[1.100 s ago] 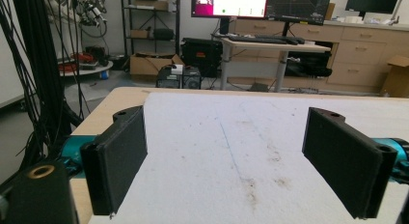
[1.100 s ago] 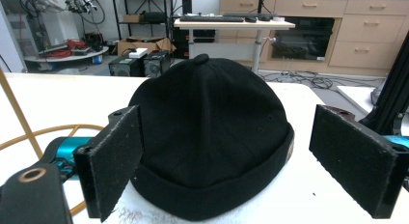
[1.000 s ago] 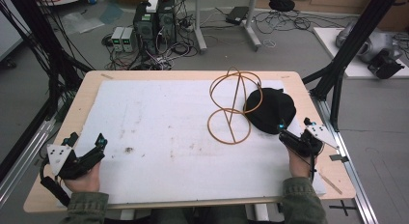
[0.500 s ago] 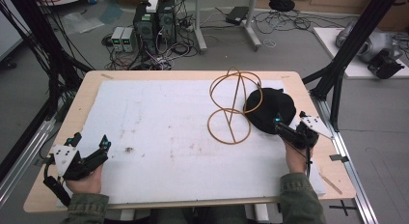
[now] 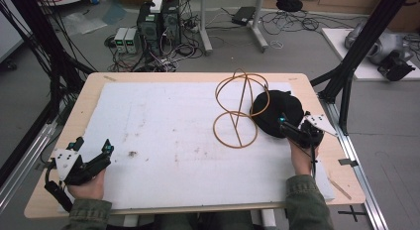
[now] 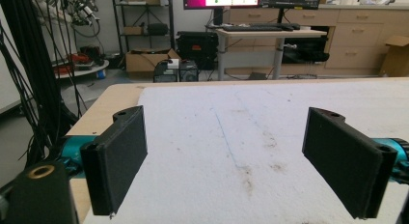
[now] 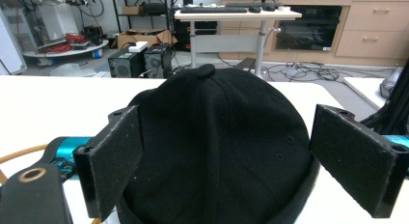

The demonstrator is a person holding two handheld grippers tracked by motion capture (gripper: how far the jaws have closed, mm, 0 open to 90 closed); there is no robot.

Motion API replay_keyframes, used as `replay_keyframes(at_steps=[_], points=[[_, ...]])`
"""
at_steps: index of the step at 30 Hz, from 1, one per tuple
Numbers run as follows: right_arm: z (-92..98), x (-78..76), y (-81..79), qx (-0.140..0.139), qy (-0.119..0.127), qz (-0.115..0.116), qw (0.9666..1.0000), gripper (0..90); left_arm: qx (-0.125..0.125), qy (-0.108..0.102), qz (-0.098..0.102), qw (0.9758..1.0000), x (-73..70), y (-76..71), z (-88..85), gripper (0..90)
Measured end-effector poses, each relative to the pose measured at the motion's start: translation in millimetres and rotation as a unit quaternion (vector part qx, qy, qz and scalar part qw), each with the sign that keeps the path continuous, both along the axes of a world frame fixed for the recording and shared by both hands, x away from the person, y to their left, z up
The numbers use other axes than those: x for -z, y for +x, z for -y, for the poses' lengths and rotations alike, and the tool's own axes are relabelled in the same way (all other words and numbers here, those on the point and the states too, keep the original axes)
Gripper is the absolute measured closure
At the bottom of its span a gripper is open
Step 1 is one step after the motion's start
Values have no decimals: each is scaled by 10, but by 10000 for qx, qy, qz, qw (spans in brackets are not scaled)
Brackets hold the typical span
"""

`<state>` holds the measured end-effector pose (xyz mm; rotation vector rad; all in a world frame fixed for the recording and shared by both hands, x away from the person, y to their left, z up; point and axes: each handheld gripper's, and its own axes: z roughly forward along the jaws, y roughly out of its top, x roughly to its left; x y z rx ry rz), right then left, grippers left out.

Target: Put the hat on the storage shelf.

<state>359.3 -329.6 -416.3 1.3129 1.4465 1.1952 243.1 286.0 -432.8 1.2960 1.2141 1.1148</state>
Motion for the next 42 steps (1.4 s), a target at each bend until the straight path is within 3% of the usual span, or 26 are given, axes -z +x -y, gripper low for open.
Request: replay_keyframes(at_steps=[12,17,20,21,25,26,27,30,31,32,34,42], points=[[-132,21,250,-234,-220,-239,9992,112,0,28,-29,10000,5,9,6,162],[-106,45,407,-63,-17,-487,9988,113,1,31,-28,10000,6,11,5,161],[-108,72,440,18,-37,-552,9985,157,-20,7,-20,10000,7,17,2,161],[-110,105,463,48,-165,-684,9975,180,-26,3,-20,10000,6,17,-2,162],[-128,105,459,-20,-266,-747,9968,364,-20,-18,-28,10000,8,20,-6,162],[-128,105,459,-20,-266,-747,9968,364,-2,-29,-22,10000,8,21,-8,162],[-141,95,458,-33,-236,-779,9967,495,17,-55,-9,10000,9,23,-8,161],[-133,78,465,151,-26,-1003,9948,663,40,-62,-8,10000,6,23,-11,161],[-133,78,465,151,-26,-1003,9948,663,45,-61,-16,10000,5,22,-11,161],[-99,76,464,201,159,-1195,9925,819,41,-59,-3,10000,7,24,-10,161],[-99,63,454,187,190,-1216,9922,857,43,-64,2,10000,7,25,-9,162],[-92,42,423,5,131,-1186,9929,863,54,-93,-3,9999,7,28,-19,161]])
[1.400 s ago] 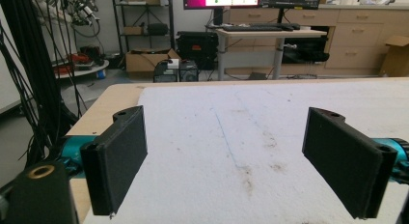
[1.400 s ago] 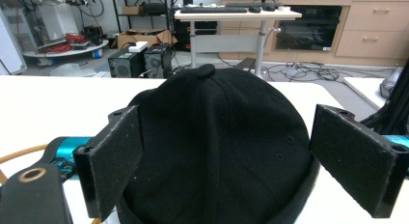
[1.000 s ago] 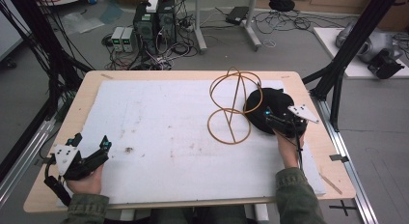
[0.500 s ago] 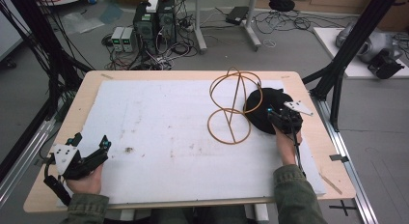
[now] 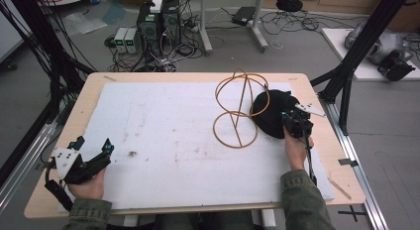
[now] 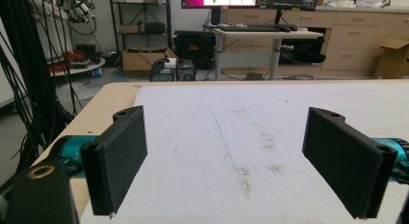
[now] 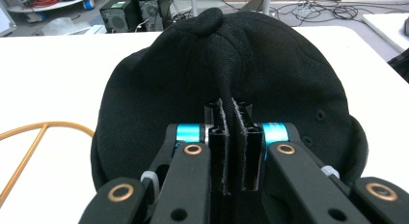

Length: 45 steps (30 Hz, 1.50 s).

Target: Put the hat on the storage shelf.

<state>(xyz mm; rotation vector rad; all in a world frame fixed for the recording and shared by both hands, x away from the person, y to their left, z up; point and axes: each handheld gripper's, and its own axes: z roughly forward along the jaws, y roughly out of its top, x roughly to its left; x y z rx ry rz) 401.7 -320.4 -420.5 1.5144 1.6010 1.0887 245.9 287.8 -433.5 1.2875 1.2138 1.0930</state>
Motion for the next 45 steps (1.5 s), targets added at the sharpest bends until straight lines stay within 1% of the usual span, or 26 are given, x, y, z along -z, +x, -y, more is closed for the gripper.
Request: replay_keyframes(at_steps=[2,3,7,8,9,11,13,15,17,18,19,20,21,22,23,24,25,29,30,32,34,36,37,42,43,45], points=[[-2,-3,-2,-10,-6,11,10000,863,5,-4,-9,10000,1,2,-1,161],[-12,-12,-14,-15,-76,52,10000,865,-3,-23,5,10000,1,3,0,161],[-31,-33,-38,20,-104,130,9999,869,2,-28,4,10000,-2,4,-3,162],[-34,-52,-55,29,-118,206,9997,871,4,-30,3,10000,-2,4,-2,161],[-34,-52,-55,29,-118,206,9997,871,6,-28,6,10000,-1,6,-2,161],[-28,-91,-83,63,-104,331,9994,872,7,-22,-3,10000,-2,6,-3,162],[-24,-100,-89,75,-127,372,9992,872,10,-20,-7,10000,-2,8,-5,162],[-20,-151,-125,133,-86,506,9986,872,9,-32,1,10000,-2,9,-5,162],[-23,-166,-134,136,-70,550,9984,872,11,-38,3,10000,-2,11,-4,161],[-32,-214,-165,143,-74,661,9977,872,11,-39,3,10000,-2,12,-4,162],[-32,-214,-165,143,-74,661,9977,872,13,-37,4,10000,-2,12,-4,162],[-37,-231,-174,150,-82,715,9973,872,11,-40,6,10000,-3,13,-1,162],[-52,-279,-203,160,-86,826,9964,872,18,-42,5,10000,-2,14,-1,162],[-52,-279,-203,160,-86,826,9964,872,18,-49,8,10000,-2,15,0,162],[-59,-294,-210,167,-83,876,9960,872,13,-44,8,10000,-3,14,1,162],[-71,-332,-233,166,-123,978,9950,872,19,-47,11,10000,-3,14,0,162],[-71,-332,-233,166,-123,978,9950,872,21,-46,8,10000,-3,14,0,162],[-81,-396,-269,197,-118,1135,9933,872,26,-41,2,10000,-2,15,-1,162],[-76,-414,-275,208,-123,1185,9927,872,30,-47,1,10000,-2,15,-1,162],[-63,-452,-297,226,-32,1279,9915,871,58,-60,-3,10000,-1,18,-3,162],[-47,-492,-325,247,54,1418,9896,872,102,-84,-17,9999,2,22,-9,165],[-31,-535,-351,308,5,1544,9875,871,103,-87,-16,9999,2,23,-5,165],[-28,-556,-367,340,25,1599,9865,871,102,-85,-7,9999,2,22,-5,165],[-26,-669,-454,520,-229,1907,9800,871,87,-113,-11,9999,2,24,-13,165],[-22,-693,-469,529,-244,1972,9786,871,90,-121,-6,9999,2,23,-14,166],[-4,-737,-507,546,-187,2091,9762,871,91,-118,-5,9999,1,22,-14,165]])
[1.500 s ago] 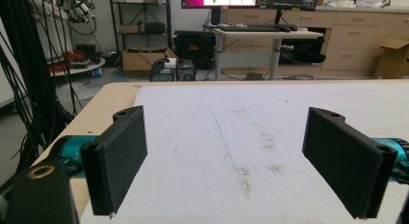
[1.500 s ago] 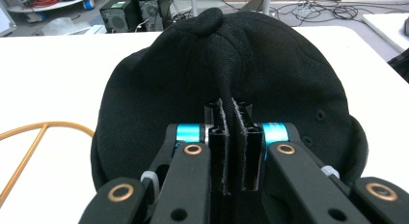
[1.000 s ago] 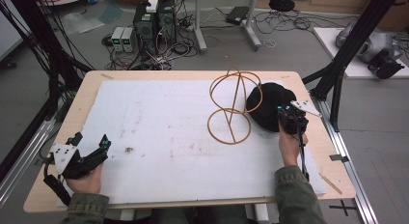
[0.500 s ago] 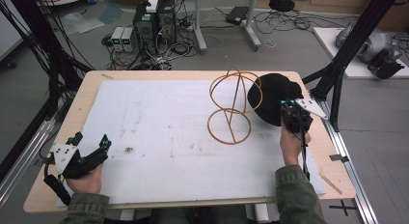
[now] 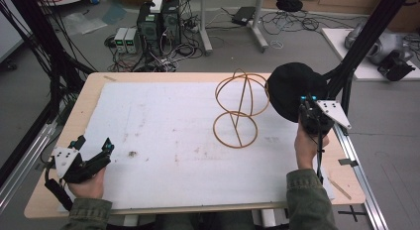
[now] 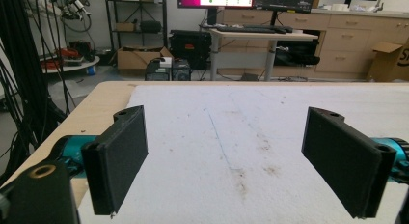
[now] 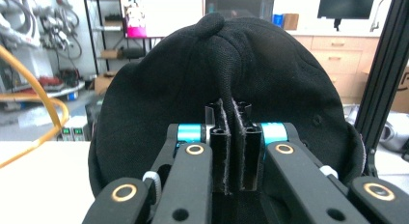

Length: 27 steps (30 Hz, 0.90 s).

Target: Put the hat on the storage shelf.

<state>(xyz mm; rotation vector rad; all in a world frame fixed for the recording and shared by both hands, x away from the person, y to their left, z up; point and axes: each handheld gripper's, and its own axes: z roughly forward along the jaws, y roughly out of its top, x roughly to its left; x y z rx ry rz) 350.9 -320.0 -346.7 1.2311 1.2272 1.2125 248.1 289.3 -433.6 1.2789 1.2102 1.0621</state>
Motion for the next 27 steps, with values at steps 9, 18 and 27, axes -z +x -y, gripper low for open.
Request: replay_keyframes(at_steps=[9,18,27], points=[[-1,-171,-139,-121,188,420,9989,871,-11,7,2,10000,0,0,-1,165],[-94,-402,-328,-365,256,932,9946,870,-15,-2,6,10000,0,0,2,165],[-201,-560,-495,-574,322,1293,9894,872,-33,16,17,10000,-5,-9,1,165]])
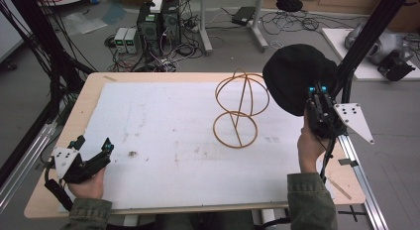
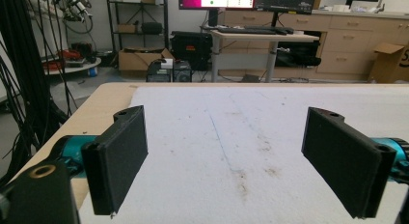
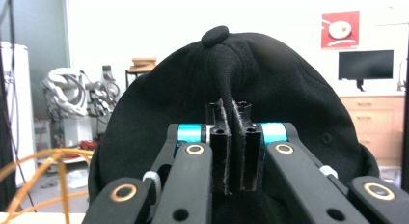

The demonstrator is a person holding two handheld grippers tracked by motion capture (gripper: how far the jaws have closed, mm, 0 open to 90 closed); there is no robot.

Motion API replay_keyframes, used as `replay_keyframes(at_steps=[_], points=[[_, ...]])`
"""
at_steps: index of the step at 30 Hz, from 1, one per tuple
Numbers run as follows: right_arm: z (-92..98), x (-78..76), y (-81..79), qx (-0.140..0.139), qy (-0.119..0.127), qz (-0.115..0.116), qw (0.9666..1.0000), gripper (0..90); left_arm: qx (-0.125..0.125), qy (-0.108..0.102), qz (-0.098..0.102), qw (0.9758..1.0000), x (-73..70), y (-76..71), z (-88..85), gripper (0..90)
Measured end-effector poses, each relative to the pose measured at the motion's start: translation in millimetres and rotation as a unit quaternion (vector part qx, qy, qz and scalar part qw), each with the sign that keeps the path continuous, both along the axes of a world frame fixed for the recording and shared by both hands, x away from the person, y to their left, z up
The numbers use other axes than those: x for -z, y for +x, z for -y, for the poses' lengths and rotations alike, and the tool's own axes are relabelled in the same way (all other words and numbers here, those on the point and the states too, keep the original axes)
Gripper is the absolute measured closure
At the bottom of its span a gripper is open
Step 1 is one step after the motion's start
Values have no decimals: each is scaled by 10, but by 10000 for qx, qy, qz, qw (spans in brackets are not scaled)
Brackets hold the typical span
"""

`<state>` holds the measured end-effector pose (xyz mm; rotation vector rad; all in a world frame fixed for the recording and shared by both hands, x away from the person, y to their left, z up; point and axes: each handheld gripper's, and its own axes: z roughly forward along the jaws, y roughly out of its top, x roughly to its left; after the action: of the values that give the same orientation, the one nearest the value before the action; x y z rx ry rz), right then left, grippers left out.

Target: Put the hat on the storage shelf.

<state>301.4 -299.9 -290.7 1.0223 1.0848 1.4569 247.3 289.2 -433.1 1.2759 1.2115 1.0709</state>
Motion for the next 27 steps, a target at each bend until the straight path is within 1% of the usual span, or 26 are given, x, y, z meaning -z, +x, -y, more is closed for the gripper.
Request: replay_keyframes(at_steps=[5,6,7,10,13,16,22,24,25,27], points=[[-69,-76,-78,-218,47,164,9996,873,9,-7,-3,10000,1,2,3,166],[-106,-107,-107,-335,50,223,9992,873,13,-12,-2,10000,2,3,4,167],[-106,-107,-107,-335,50,223,9992,873,10,-12,-4,10000,2,3,5,167],[-151,-120,-117,-611,205,209,9977,876,19,-24,-9,10000,0,0,0,167],[-216,-115,-105,-811,209,182,9963,878,4,-56,7,10000,2,2,-3,167],[-286,-116,-107,-954,201,193,9951,878,4,-50,12,10000,3,4,-5,167],[-390,-144,-121,-1200,294,256,9920,879,14,-22,-8,10000,0,-9,-6,167],[-422,-148,-114,-1251,302,257,9914,879,9,-27,4,10000,1,-12,-6,167],[-445,-150,-106,-1322,338,250,9903,879,4,-39,9,10000,1,-13,-6,167],[-476,-151,-89,-1395,348,246,9893,879,-2,-38,2,10000,0,-17,-9,167]])
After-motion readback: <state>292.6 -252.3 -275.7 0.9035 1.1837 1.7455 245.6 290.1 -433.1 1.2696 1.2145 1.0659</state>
